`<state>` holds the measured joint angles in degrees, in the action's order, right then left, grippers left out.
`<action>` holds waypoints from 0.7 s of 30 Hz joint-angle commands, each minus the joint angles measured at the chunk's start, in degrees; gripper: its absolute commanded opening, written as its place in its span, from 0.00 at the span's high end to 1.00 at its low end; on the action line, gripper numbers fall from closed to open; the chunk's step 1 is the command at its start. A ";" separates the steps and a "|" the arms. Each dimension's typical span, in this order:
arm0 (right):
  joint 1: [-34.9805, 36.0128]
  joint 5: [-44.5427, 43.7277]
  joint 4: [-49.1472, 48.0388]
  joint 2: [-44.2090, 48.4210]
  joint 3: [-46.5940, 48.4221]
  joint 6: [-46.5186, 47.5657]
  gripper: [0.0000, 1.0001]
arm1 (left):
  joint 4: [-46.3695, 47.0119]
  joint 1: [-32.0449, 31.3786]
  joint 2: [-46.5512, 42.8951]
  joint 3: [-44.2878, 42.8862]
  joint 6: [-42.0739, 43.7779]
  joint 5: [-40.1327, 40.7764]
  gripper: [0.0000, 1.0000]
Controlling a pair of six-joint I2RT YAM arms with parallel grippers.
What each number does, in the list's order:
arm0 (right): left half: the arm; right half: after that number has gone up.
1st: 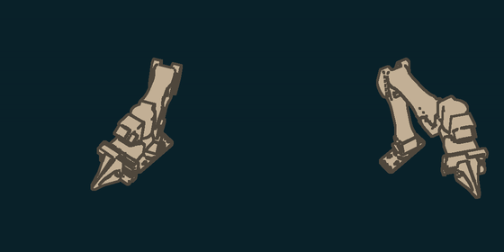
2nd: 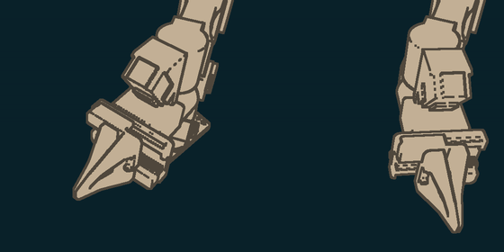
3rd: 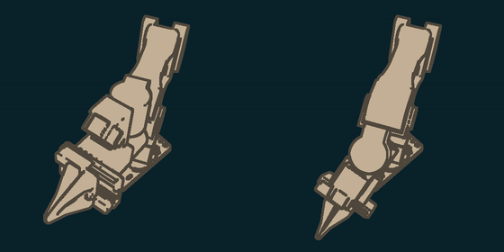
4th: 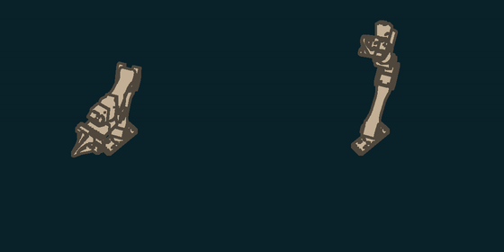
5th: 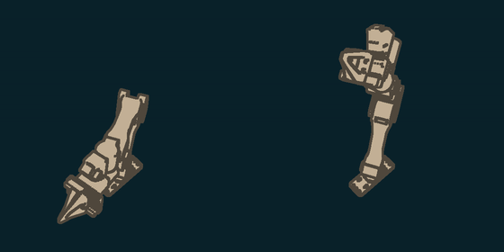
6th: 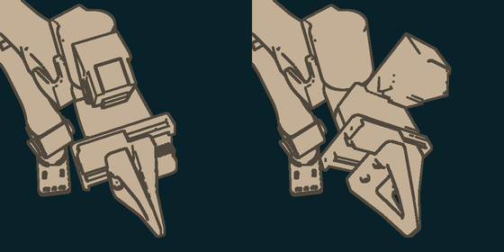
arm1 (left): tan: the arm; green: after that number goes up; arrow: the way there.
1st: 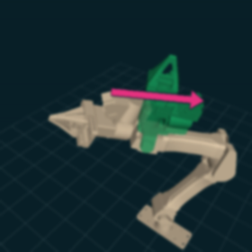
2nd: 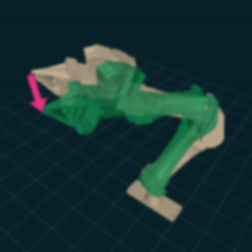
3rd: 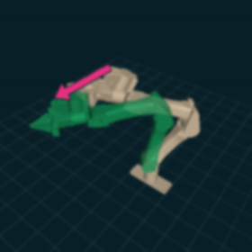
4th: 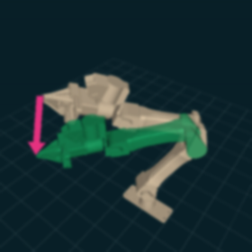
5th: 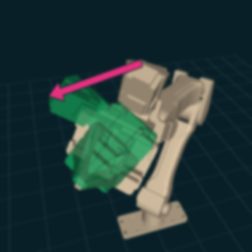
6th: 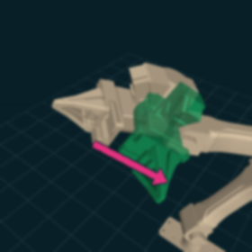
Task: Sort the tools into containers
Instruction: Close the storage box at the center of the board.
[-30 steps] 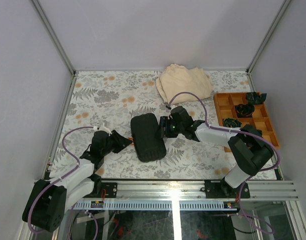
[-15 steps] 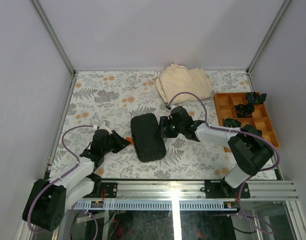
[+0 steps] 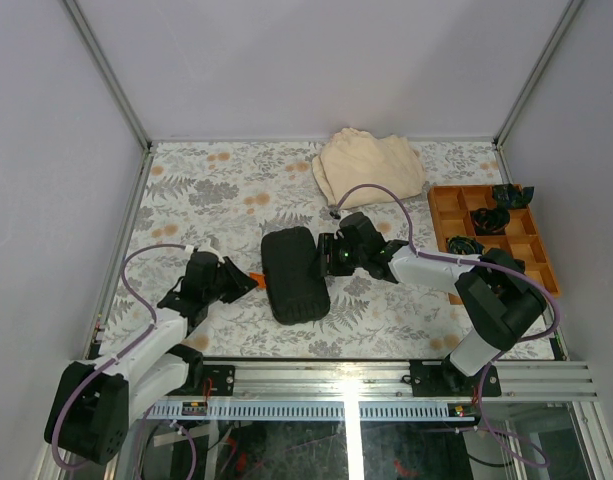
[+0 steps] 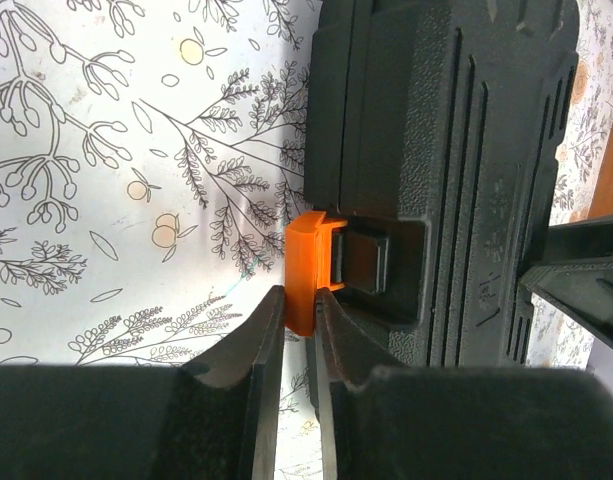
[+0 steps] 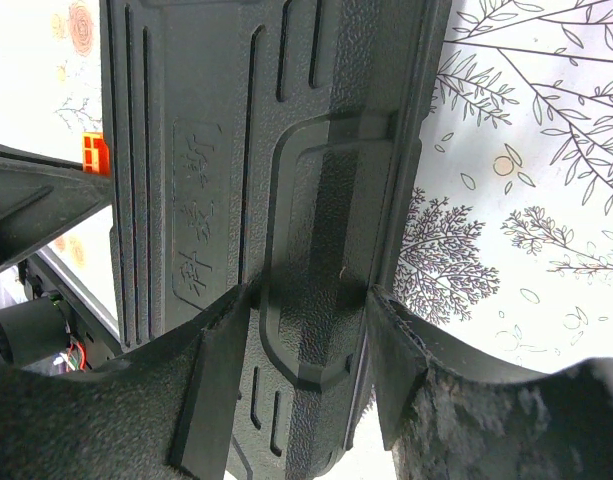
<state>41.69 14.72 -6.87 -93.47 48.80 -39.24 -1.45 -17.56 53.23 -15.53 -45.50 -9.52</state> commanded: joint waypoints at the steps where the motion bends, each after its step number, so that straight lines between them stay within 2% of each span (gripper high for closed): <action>1: 1.19 0.57 4.94 -1.54 0.18 1.83 0.45 | -2.85 0.42 -1.17 -3.42 2.41 1.37 0.93; 15: 1.22 0.83 4.64 -2.97 0.32 1.71 0.45 | -0.10 -1.45 -1.17 -5.04 1.90 -2.81 0.91; 21: 1.24 0.92 4.59 -3.32 0.32 1.69 0.45 | 2.38 -3.58 -0.42 -5.17 1.75 -3.09 0.86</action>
<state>41.69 15.05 -6.55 -93.93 49.28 -39.16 -5.23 -19.38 52.71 -18.68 -44.03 -10.66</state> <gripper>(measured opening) 0.554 0.134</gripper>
